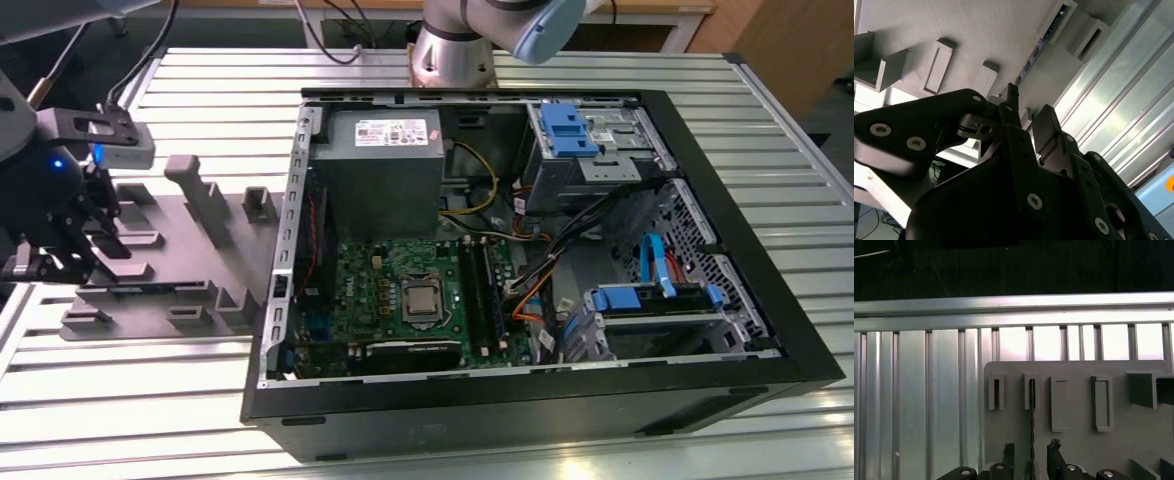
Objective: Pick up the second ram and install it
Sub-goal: 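Pick up the second ram and move it above second insertion slot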
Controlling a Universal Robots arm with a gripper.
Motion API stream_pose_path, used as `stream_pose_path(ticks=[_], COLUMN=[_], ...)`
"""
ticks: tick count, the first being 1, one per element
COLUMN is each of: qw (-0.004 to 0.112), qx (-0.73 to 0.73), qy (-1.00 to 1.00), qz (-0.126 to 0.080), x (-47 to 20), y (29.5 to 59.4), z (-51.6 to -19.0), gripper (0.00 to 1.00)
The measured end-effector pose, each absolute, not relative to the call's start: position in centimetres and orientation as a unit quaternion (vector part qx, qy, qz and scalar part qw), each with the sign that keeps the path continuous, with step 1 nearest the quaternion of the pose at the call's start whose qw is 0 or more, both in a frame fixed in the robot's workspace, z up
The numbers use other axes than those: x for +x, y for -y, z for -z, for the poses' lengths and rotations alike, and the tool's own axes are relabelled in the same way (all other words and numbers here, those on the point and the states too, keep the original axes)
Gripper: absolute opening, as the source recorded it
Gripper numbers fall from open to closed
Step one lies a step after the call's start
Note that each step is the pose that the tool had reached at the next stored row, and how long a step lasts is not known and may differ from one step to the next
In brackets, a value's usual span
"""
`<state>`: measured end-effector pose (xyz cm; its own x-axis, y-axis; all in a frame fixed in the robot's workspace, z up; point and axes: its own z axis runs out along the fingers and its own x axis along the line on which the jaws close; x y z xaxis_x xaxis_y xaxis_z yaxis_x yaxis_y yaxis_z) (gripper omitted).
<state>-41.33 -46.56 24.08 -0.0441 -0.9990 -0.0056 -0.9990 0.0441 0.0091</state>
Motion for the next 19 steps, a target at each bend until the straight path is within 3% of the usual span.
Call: stream_pose_path(ticks=[19], qw=[0.001], qx=[0.691], qy=[0.723], qz=[0.005], x=[-41.3], y=[46.6], z=[-21.6], gripper=[0.39])
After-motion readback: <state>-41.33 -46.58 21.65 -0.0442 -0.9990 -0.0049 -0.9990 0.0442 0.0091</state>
